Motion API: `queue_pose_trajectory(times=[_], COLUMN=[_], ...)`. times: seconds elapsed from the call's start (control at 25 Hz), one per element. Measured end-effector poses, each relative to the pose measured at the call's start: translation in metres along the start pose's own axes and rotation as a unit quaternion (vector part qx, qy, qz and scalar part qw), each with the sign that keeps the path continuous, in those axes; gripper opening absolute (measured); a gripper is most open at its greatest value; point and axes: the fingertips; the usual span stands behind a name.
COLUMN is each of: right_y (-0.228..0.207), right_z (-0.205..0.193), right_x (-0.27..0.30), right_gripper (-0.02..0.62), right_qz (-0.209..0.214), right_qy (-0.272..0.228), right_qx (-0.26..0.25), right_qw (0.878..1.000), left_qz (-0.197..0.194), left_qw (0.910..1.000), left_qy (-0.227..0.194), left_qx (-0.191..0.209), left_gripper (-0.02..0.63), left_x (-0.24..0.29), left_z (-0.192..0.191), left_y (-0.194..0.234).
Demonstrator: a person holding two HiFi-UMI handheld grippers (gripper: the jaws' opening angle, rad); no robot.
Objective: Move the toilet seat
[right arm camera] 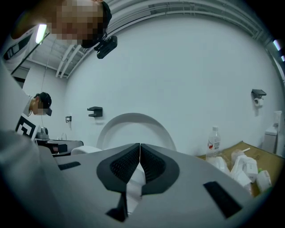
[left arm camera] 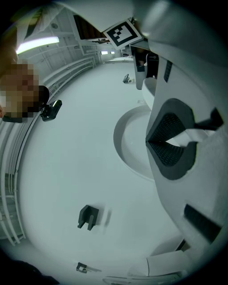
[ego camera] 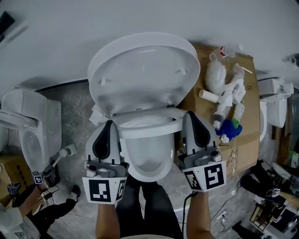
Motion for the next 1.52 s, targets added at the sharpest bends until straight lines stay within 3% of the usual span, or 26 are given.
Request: queue_pose_trajectory(times=[1.52], right_y=[-0.009], right_z=[0.015], right_x=[0.051], right_gripper=[0.015], right_qz=[0.025], right_qy=[-0.016], right_qx=[-0.013], right_qw=[0.999], left_qz=[-0.002], left_qw=[0.9993], left_qy=[-0.033], left_qx=[0.019], left_gripper=[0.009], left_x=[0.043], left_z=[0.008], left_y=[0.021])
Point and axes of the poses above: the fingertips, and each gripper's own axes: x forward along the fingers, y to its left, z out of its top, and after that the axes turned 12 degrees about x, right-handed
